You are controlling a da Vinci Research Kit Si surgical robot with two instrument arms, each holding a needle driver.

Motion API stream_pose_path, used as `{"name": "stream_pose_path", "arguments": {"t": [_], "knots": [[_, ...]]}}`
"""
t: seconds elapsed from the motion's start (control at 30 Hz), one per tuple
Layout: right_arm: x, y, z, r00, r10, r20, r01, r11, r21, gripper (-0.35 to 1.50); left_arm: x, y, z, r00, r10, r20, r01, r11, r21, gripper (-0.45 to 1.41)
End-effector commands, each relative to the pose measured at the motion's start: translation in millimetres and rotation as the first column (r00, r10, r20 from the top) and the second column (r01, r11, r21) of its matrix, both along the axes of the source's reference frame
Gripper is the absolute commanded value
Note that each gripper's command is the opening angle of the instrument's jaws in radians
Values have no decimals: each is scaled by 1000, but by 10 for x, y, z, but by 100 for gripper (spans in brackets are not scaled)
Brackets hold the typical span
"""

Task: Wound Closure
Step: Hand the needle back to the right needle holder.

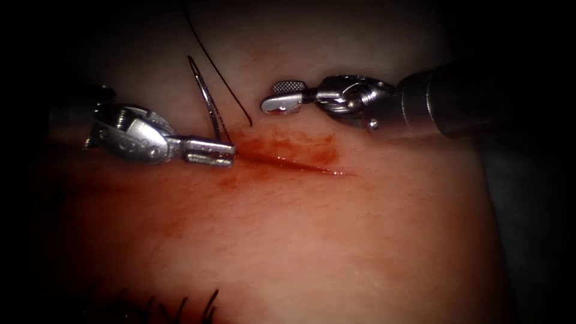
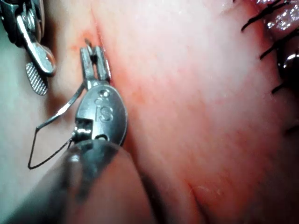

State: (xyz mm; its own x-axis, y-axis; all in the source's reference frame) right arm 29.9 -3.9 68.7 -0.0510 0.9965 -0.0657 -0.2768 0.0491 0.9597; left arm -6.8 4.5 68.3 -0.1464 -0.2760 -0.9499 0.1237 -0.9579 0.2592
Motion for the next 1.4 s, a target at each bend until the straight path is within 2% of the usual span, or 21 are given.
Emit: {"name": "stream_pose_path", "arguments": {"t": [0.03, 0.17, 0.23, 0.3, 0.37, 0.8, 1.4], "knots": [[12, -2, 2, 1000, -11, -23, 11, 1000, 18, 122, -4, -1, 4, 1000, 7, -15, -8, 1000, -18, -45], [22, -8, -3, 996, -33, -79, 38, 998, 55, 120, -3, -6, 5, 998, 15, -69, -21, 996, -88, -45], [26, -11, -6, 993, -43, -113, 51, 997, 65, 113, -3, -6, 7, 995, 20, -93, -31, 993, -114, -45], [31, -14, -9, 987, -52, -150, 62, 996, 62, 93, -3, -6, 9, 993, 23, -115, -38, 990, -134, -45], [35, -16, -11, 983, -58, -172, 72, 995, 75, 91, -3, -6, 11, 991, 24, -134, -45, 987, -155, -45], [60, -17, -14, 981, -59, -183, 73, 995, 74, 88, -14, -23, 14, 977, 55, -204, -109, 959, -261, -45], [83, -22, -8, 979, -60, -193, 77, 994, 84, 86, -23, -24, 6, 979, 68, -190, -122, 949, -292, -45]]}}
